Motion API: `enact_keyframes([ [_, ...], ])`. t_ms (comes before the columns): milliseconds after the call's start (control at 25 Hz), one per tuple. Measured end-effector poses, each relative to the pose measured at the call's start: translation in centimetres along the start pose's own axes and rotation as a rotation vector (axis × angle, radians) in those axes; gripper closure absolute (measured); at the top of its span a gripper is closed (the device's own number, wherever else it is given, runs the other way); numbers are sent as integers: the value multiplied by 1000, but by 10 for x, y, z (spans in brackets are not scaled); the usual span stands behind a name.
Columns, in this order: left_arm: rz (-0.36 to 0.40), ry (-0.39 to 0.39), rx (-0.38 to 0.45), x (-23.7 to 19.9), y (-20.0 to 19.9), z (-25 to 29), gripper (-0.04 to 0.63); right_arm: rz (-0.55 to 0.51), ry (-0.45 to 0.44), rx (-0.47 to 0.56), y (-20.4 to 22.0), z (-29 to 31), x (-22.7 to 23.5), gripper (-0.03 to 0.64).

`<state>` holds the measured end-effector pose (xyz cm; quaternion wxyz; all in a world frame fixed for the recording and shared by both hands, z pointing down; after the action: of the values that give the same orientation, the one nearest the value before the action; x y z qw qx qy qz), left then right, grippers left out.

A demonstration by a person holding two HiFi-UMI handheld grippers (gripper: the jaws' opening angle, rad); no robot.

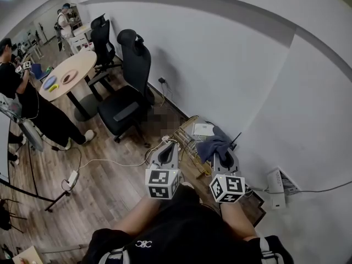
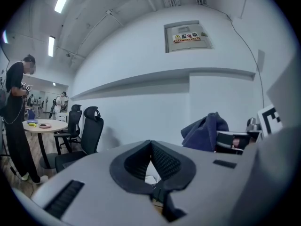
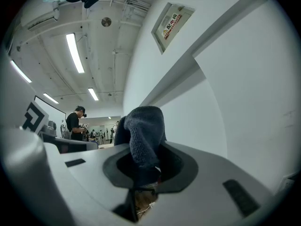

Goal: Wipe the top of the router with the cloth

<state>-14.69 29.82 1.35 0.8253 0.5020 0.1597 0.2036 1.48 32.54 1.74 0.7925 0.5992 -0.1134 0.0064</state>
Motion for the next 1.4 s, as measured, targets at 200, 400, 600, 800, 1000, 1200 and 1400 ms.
enact_keyframes([
  [200, 23, 48, 6, 13, -7, 15, 592, -14, 40, -2, -2, -2, 14, 565],
  [400, 29, 83, 7, 22, -12, 36, 592, -9, 74, -6, -3, 4, 33, 566],
  [600, 20, 92, -11, 16, -10, 61, 592, -11, 83, -26, 0, 26, 43, 565],
  [800, -35, 79, -27, -2, -13, 87, 592, -15, 70, -63, 3, 57, 51, 565],
  [1000, -80, 60, -73, -19, -8, 114, 592, -6, 52, -100, 4, 91, 58, 565],
  [1200, -108, 48, -118, -31, -8, 147, 592, 5, 58, -147, 7, 125, 79, 565],
  [1400, -146, 40, -156, -42, -10, 185, 592, 15, 93, -200, 10, 151, 110, 565],
])
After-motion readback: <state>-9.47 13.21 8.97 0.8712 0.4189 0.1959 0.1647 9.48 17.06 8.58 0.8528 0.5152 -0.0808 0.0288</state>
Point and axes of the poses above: the fingertips, and each gripper's own axes: z forward along the fingers, x to its right, y out of its underside, the point moved 1 cm from there along -z, backward along the fingers, and after that the axes turned 14 degrees about -x, right-handed, at the moved point
